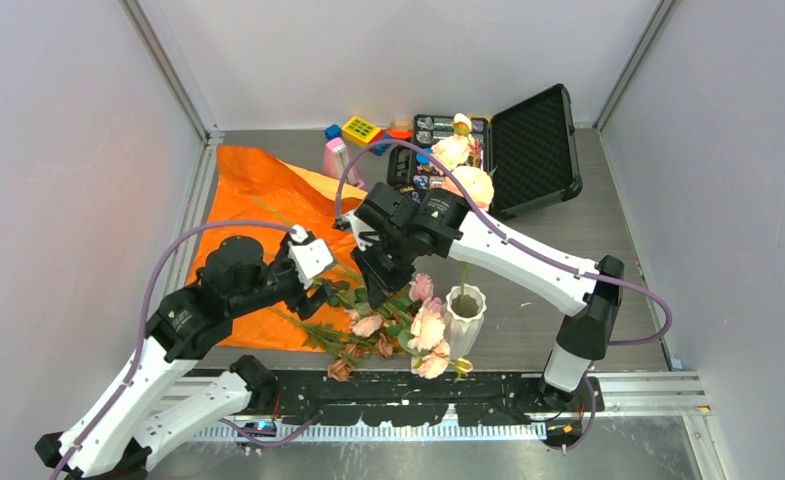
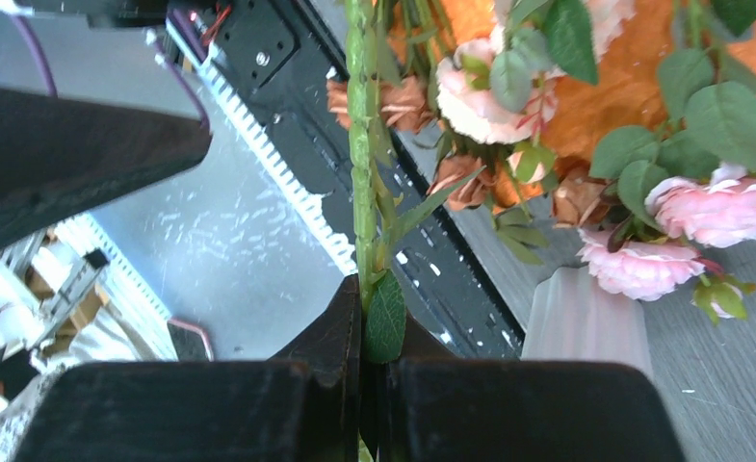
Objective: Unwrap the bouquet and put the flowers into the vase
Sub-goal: Pick up the fake flower from the wrapping paper, then insert the fake flower into the vase.
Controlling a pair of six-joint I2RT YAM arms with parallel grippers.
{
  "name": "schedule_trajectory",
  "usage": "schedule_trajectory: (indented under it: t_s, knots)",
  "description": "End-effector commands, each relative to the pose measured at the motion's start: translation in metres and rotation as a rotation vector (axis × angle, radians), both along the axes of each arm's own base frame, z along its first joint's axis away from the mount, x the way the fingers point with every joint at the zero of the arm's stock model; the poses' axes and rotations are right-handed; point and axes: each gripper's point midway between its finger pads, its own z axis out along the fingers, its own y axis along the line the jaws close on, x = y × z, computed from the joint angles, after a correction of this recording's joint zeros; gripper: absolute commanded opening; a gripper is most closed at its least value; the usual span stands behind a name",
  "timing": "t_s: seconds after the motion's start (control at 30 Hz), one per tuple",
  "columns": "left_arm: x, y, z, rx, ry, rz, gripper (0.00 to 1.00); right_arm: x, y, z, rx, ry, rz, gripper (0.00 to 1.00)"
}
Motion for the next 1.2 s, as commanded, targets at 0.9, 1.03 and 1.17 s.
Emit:
schedule_trajectory:
  t_s: [0.9, 1.03, 1.17]
  knots:
    - [-0.024, -0.037, -0.025, 0.037, -0.029, -0.219, 0.46, -0.062, -0.022, 0.032, 0.079, 0.182, 0.273, 0.0]
    - [-0.028, -0.039, -0.026, 0.046, -0.025, -0.24, 0.34, -0.062, -0.025, 0.03, 0.065, 0.183, 0.274, 0.0]
    - [-0.034, -0.041, -0.033, 0.071, -0.018, -0.272, 0.28, -0.063, -0.023, 0.031, 0.074, 0.184, 0.277, 0.0]
